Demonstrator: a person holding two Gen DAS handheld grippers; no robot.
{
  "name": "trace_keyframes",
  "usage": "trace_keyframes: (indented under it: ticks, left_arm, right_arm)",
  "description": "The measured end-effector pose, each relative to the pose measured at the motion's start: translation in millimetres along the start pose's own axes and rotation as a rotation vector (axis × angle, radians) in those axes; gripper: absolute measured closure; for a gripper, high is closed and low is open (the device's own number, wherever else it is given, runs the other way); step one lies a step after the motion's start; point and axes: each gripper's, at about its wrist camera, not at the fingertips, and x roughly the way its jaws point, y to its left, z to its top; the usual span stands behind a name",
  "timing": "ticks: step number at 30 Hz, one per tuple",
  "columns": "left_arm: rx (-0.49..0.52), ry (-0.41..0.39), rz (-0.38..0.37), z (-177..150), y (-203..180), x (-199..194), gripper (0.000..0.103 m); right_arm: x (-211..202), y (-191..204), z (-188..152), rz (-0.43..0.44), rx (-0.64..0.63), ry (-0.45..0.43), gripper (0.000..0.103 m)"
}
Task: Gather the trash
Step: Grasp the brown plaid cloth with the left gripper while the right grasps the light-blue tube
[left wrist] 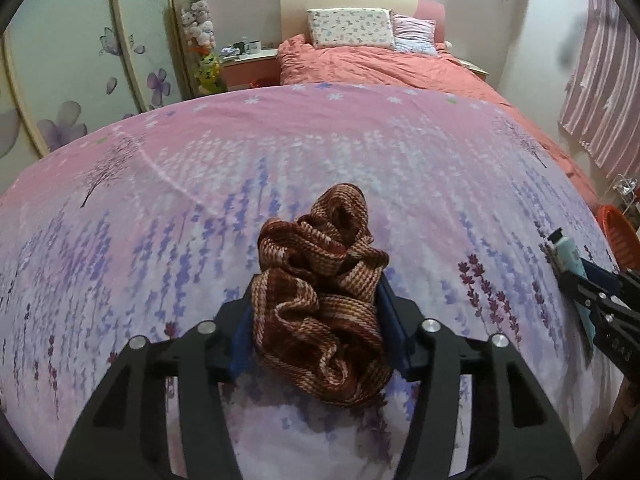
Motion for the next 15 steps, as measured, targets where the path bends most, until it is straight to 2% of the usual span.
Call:
trace_keyframes:
  ticks: [4, 15]
  left_arm:
    - [-0.006, 0.017, 0.009, 1.9, 2.0, 4.1, 0.04]
    - [-0.009, 0.025, 0.025, 5.7, -0.8, 9.4, 0.035]
  right_arm:
    - [3.5, 0.3, 2.3, -0.003, 0.02, -0.001, 0.074]
    - [3.8, 2.0, -0.5, -0.001, 0.026, -0.003, 0.073]
